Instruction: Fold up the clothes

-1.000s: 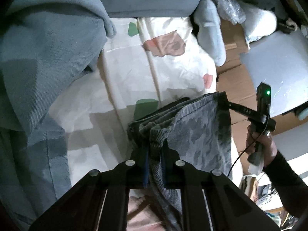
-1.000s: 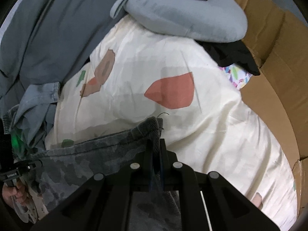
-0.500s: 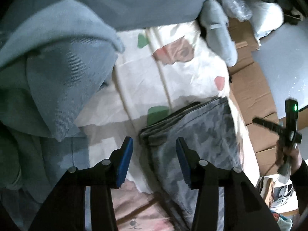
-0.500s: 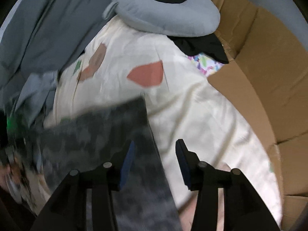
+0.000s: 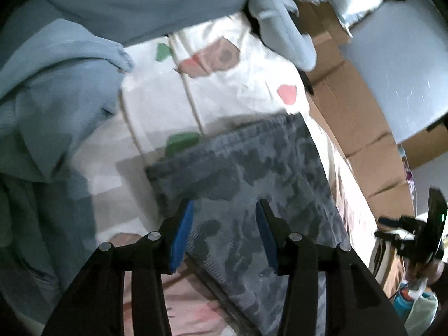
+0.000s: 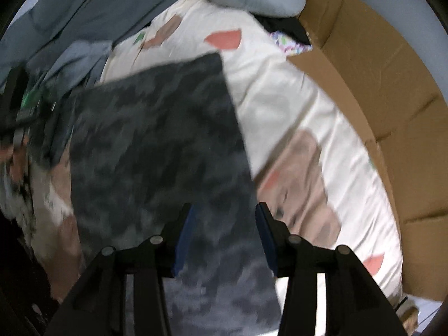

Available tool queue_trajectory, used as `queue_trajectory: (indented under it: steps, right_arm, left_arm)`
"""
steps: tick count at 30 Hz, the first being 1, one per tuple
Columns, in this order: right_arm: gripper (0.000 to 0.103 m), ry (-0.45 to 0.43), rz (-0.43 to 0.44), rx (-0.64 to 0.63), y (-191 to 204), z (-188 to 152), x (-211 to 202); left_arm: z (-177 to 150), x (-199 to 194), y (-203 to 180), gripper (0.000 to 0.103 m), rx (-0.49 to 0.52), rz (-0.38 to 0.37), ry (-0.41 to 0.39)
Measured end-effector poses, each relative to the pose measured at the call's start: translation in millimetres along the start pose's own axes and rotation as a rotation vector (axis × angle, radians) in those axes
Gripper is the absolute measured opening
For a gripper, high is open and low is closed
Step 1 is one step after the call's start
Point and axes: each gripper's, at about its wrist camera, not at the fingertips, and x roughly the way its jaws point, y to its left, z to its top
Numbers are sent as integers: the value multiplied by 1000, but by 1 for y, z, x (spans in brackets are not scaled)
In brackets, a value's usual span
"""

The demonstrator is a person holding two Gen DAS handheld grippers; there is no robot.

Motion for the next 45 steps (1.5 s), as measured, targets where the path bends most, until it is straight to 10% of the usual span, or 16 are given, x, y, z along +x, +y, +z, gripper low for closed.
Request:
queue_trajectory:
  steps: [10,29,45]
  right_arm:
    - [43,52,45,9,11,-116,10]
    - [38,-28,110,185,-29,-208,53]
    - [31,-55,234,419,-77,-263,15]
  left_arm:
    - [-20,28,-57,47,148,50,110]
    - [-40,98,-173,47,583,73,477]
    - [-90,93,-210,47,631,-4,456]
